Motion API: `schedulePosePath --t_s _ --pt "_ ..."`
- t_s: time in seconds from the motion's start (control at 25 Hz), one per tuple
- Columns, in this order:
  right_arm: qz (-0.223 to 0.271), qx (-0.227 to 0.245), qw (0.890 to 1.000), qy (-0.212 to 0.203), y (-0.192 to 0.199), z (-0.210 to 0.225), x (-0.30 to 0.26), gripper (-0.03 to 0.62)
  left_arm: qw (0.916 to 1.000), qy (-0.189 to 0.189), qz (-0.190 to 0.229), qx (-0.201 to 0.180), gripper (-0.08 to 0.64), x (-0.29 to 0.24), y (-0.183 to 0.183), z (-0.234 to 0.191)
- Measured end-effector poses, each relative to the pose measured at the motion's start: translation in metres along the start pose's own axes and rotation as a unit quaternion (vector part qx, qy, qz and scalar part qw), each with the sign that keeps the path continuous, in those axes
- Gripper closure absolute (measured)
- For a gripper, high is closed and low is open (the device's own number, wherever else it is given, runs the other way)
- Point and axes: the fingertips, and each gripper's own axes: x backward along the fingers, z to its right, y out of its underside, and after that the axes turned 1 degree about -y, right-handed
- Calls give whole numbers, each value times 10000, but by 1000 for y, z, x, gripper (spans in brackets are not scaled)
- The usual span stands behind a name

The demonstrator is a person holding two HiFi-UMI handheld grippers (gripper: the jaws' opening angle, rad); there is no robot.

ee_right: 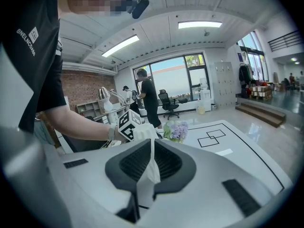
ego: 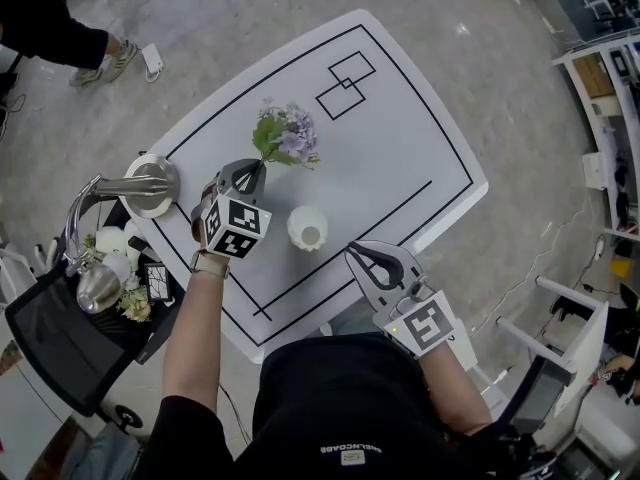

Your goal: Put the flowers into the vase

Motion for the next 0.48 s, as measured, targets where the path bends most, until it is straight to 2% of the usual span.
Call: schedulePosePath --t_s 0.16,0.32,0.48 --pt "36 33 10000 28 -2 -2 4 581 9979 42 328 563 545 15 -12 -7" --pt "-146 194 9996 141 3 1 12 581 9937 88 618 932 545 33 -25 -13" --pt "73 225 9997 88 -5 -4 18 581 9863 127 974 1324 545 52 -39 -20"
